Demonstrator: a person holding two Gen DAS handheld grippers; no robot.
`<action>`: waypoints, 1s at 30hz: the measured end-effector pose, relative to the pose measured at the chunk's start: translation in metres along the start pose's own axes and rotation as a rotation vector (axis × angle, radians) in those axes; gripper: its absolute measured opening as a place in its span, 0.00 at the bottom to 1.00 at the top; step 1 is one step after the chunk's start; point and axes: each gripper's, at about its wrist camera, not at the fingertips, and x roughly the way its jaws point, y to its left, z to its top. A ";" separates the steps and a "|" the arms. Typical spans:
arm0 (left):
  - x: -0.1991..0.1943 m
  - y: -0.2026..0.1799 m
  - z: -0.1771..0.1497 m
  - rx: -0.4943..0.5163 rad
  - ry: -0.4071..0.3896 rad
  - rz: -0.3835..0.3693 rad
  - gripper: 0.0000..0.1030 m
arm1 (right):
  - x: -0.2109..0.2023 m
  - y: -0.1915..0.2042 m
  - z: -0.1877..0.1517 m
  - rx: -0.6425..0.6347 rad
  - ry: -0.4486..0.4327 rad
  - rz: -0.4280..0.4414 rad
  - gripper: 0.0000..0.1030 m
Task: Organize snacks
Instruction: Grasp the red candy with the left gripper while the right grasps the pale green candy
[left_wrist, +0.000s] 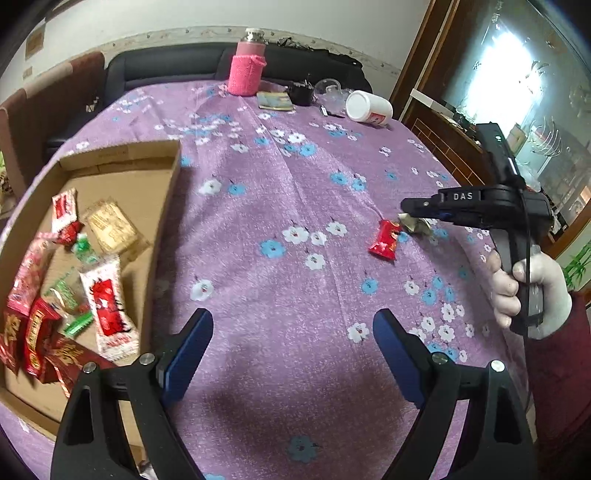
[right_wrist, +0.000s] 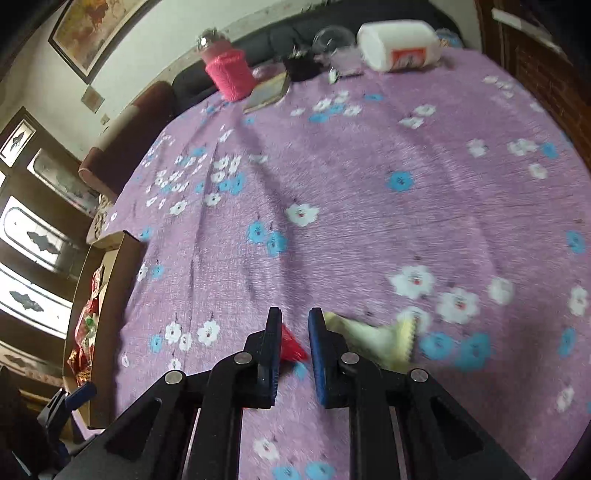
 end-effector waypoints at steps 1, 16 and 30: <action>0.001 -0.001 -0.001 -0.002 0.006 -0.008 0.85 | -0.002 -0.001 -0.002 -0.010 -0.014 -0.027 0.16; 0.024 -0.054 0.030 0.174 -0.023 -0.054 0.85 | 0.005 -0.025 -0.014 0.011 -0.020 0.099 0.54; 0.097 -0.097 0.059 0.280 0.071 -0.099 0.70 | 0.005 -0.012 -0.025 -0.083 -0.114 -0.053 0.19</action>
